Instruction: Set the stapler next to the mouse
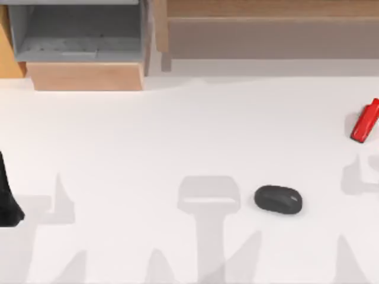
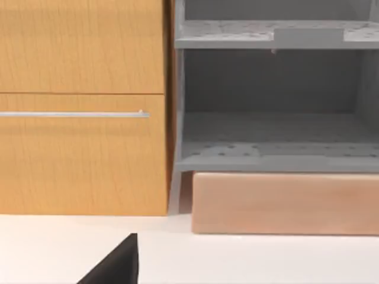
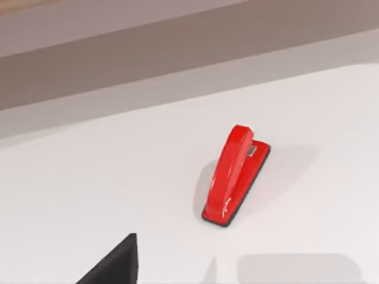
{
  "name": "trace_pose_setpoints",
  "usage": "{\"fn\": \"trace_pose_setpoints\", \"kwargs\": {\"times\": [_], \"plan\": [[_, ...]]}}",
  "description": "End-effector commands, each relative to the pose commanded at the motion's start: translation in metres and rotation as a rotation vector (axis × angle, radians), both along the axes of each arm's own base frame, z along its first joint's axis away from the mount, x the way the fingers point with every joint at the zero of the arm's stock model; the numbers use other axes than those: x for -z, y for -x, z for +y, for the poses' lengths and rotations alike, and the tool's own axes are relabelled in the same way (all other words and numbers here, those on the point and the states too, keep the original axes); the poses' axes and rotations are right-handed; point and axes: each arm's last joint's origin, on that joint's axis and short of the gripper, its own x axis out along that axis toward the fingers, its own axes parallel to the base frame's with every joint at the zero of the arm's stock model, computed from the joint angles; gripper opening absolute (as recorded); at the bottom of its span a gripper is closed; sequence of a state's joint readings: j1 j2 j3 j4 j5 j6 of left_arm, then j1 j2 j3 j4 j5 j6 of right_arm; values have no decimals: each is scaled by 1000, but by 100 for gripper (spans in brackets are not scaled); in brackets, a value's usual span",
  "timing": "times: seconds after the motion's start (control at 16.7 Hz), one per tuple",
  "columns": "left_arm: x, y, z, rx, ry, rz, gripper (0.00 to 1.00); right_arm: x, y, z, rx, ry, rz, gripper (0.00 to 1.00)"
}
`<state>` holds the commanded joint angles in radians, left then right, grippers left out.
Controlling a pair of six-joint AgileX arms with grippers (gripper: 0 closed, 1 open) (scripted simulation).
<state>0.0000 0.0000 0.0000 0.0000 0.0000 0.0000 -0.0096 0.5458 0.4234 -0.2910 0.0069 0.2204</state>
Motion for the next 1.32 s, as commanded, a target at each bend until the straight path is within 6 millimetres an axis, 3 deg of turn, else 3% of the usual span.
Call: {"fn": "trace_pose_setpoints", "kwargs": {"times": [0.18, 0.36, 0.72, 1.02, 1.32], "plan": [[0, 0, 0, 0, 0, 0, 100, -14, -40, -1, 70, -77, 286, 100], [0, 0, 0, 0, 0, 0, 100, -14, -93, -3, 154, -130, 591, 100], [0, 0, 0, 0, 0, 0, 100, 21, -207, -2, 291, -164, 1063, 100], [0, 0, 0, 0, 0, 0, 100, 50, -282, 5, 323, -181, 1184, 100], [0, 0, 0, 0, 0, 0, 100, 58, -321, 10, 309, -216, 1150, 100]]}}
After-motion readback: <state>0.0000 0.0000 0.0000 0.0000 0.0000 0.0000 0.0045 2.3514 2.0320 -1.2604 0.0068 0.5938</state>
